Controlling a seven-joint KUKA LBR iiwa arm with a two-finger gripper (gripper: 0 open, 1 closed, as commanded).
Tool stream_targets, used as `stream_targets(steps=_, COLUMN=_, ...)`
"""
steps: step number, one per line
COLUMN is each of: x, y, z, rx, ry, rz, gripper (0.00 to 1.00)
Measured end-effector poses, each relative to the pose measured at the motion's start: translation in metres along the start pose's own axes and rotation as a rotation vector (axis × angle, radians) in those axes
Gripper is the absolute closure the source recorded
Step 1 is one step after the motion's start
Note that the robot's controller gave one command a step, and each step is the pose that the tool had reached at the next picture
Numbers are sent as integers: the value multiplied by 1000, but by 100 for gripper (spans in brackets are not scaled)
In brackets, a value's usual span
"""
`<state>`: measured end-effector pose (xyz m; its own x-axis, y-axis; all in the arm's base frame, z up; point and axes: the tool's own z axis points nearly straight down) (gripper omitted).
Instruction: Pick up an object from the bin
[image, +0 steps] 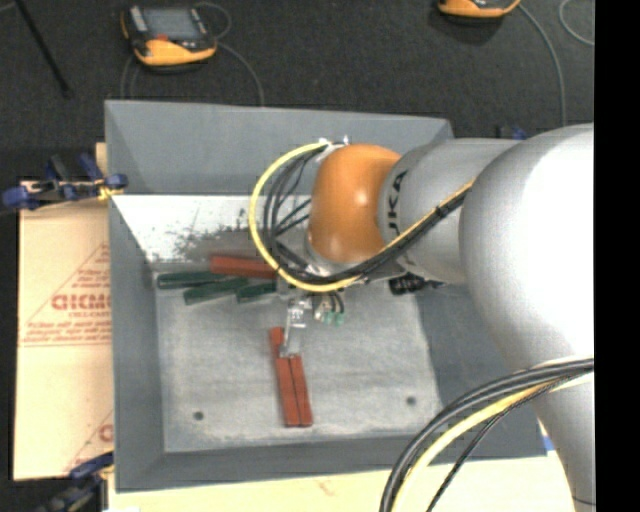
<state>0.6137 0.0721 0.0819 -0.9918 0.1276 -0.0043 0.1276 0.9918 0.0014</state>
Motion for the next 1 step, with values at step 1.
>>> stream_targets(steps=1, x=3, y=18, z=-2, rx=1, ry=0, rz=84, gripper=0)
